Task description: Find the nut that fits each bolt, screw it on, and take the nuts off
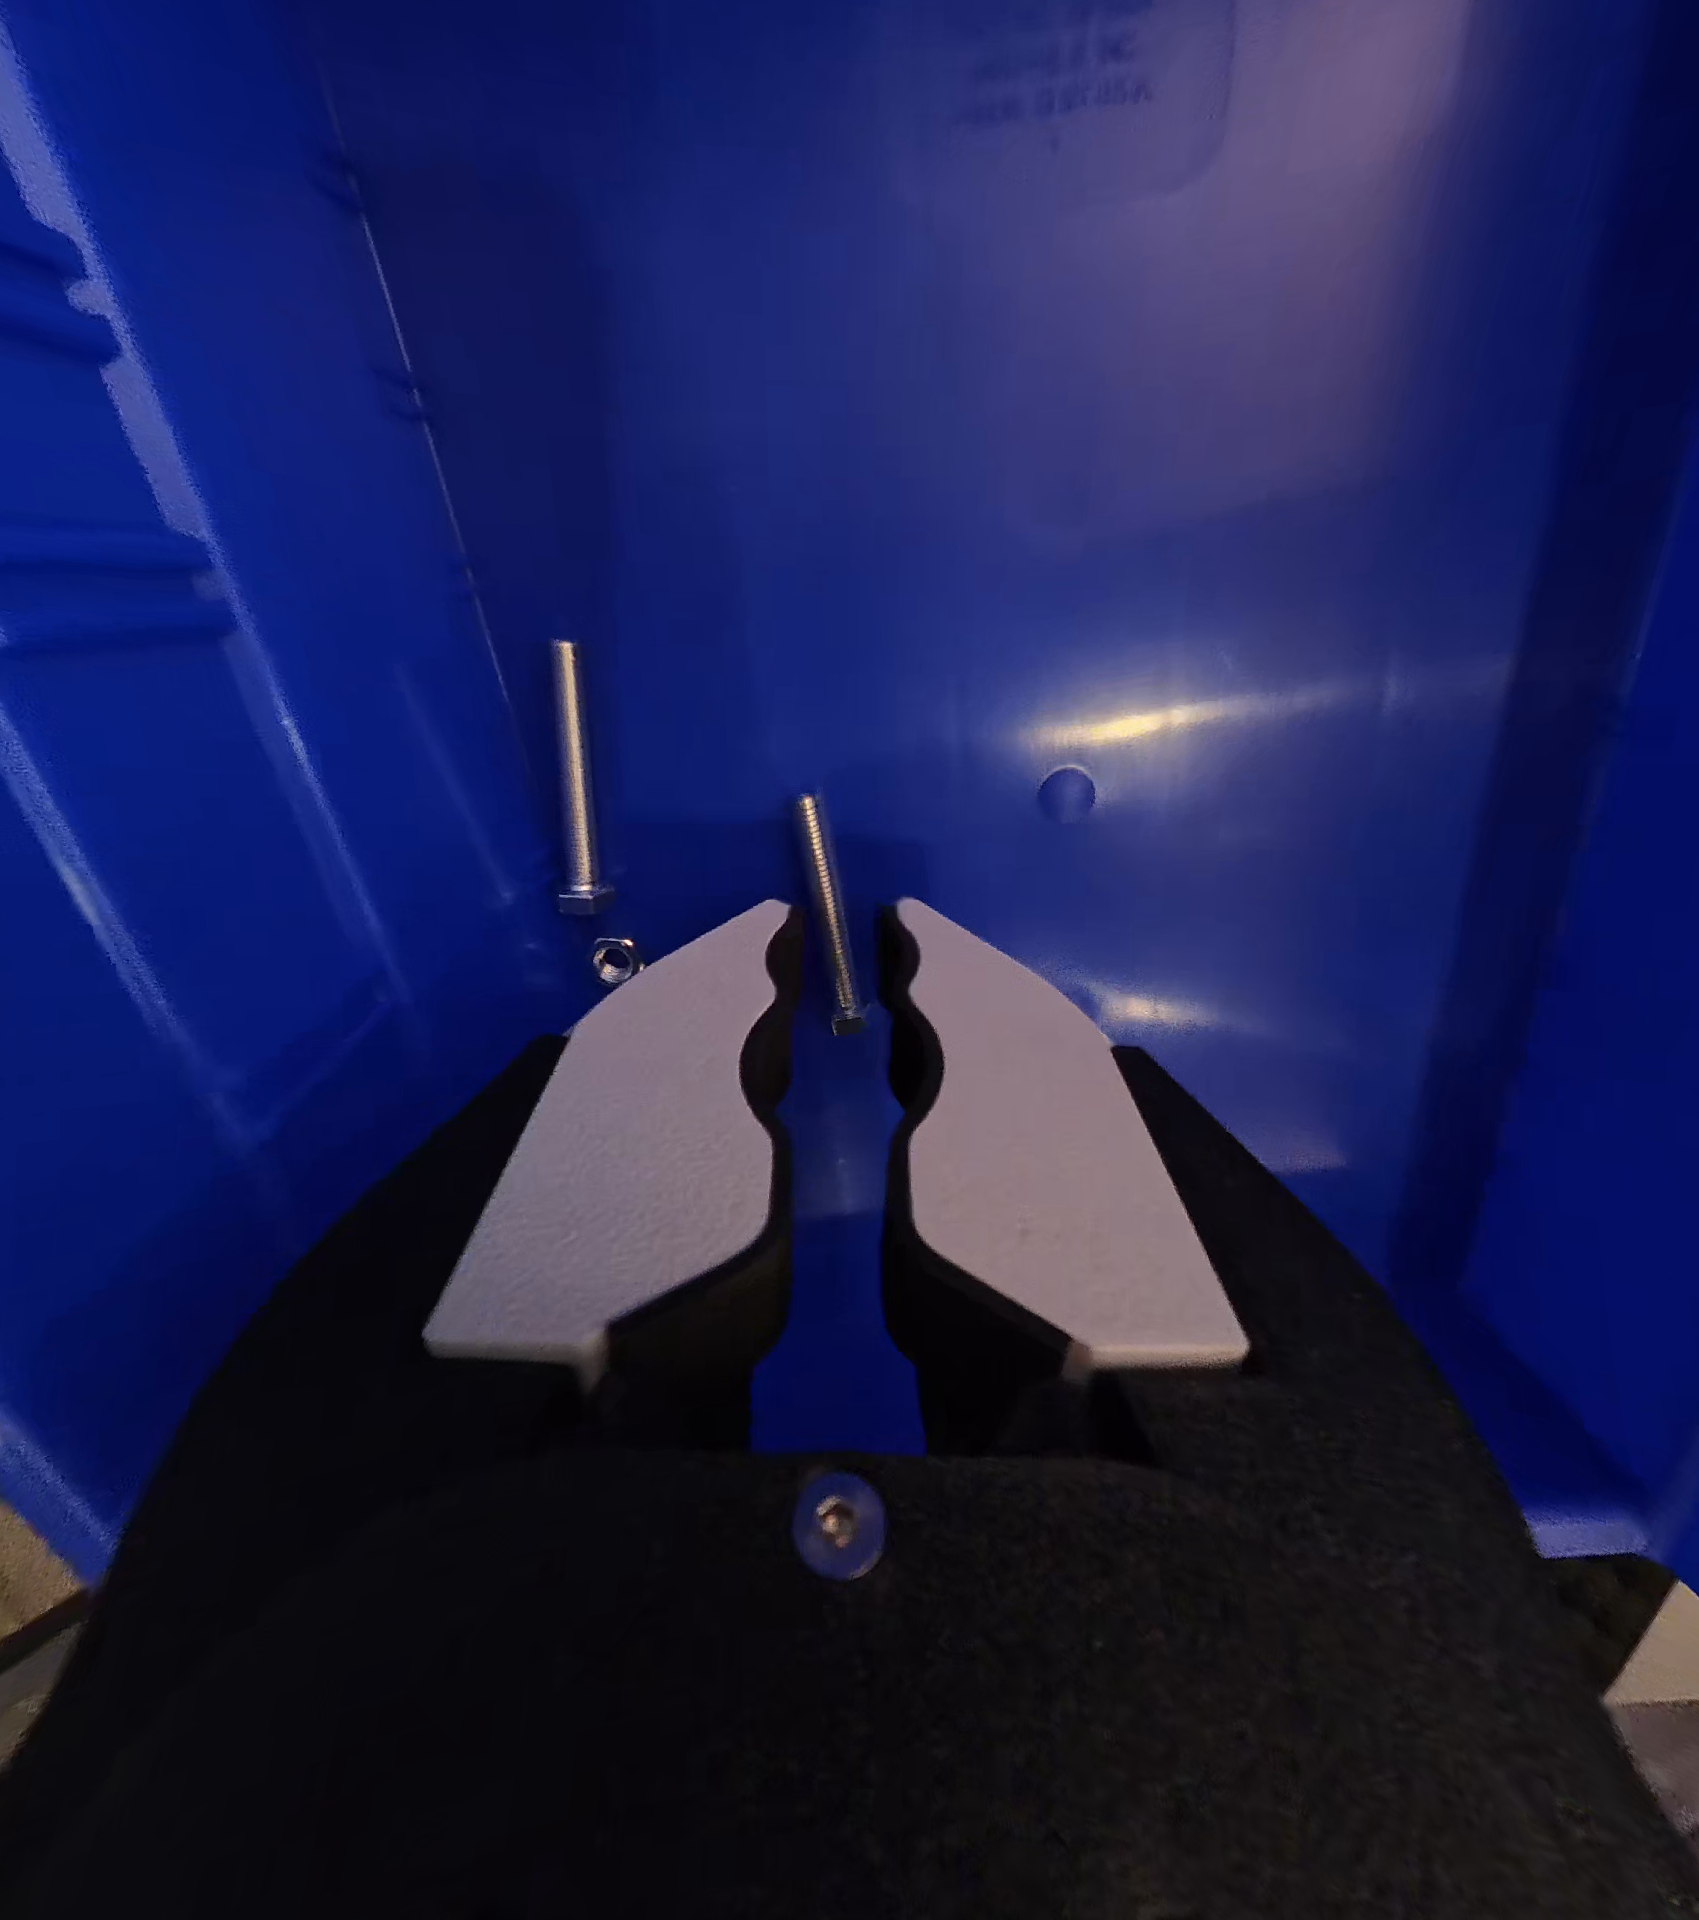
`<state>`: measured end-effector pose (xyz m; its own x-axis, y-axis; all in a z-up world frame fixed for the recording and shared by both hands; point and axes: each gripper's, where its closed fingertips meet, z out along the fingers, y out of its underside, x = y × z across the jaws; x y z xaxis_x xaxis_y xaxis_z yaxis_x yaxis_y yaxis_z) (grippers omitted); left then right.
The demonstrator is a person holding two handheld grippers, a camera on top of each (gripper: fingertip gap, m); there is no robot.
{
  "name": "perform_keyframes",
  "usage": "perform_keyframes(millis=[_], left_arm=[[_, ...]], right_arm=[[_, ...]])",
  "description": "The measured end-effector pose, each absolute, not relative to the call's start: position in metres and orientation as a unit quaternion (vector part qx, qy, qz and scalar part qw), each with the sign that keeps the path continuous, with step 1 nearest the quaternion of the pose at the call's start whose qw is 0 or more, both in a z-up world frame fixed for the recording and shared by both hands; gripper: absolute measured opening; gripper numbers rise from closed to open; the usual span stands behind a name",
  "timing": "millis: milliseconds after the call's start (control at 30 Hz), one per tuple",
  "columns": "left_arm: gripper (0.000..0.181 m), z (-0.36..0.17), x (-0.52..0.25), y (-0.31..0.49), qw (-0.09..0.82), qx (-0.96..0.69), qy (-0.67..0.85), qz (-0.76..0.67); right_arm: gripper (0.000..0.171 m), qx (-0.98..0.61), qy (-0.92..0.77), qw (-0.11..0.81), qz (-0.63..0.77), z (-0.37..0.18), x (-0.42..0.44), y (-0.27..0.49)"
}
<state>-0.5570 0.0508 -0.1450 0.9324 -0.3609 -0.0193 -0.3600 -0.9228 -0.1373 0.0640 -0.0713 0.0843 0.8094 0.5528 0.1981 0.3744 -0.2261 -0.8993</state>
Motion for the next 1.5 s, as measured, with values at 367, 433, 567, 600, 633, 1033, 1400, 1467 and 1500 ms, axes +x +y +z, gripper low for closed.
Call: perform_keyframes(millis=[367,433,567,600,633,1033,1400,1467,1500], left_arm=[[0.005,-0.105,-0.55,0.07,0.169,-0.957,0.237,0.015],[0.005,-0.054,-0.517,0.07,0.237,-0.937,0.252,-0.036],[0.005,0.027,-0.393,0.019,0.29,-0.862,0.385,-0.155],[0.005,0.029,-0.365,0.006,0.287,-0.846,0.427,-0.142],[0.005,0.023,-0.342,-0.005,0.28,-0.831,0.468,-0.113],[0.005,-0.132,-0.195,-0.076,0.109,-0.702,0.701,-0.065],[0.005,-0.151,-0.188,-0.071,0.103,-0.683,0.719,-0.076],[0.005,-0.152,-0.186,-0.072,0.108,-0.684,0.716,-0.085],[0.005,-0.152,-0.185,-0.072,0.114,-0.685,0.715,-0.087]], right_arm=[[0.016,-0.777,-0.298,0.549,0.076,0.087,0.067,-0.074],[0.016,-0.774,-0.294,0.555,0.08,0.09,0.067,-0.075],[0.016,-0.772,-0.294,0.558,0.081,0.091,0.068,-0.072],[0.016,-0.774,-0.294,0.556,0.08,0.09,0.068,-0.071],[0.016,-0.776,-0.296,0.552,0.079,0.087,0.068,-0.07],[0.015,-0.793,-0.31,0.521,0.056,0.069,0.071,-0.068],[0.012,-0.803,-0.319,0.5,0.047,0.059,0.072,-0.064],[0.012,-0.806,-0.319,0.496,0.046,0.057,0.073,-0.062],[0.013,-0.807,-0.319,0.494,0.048,0.056,0.073,-0.062]])
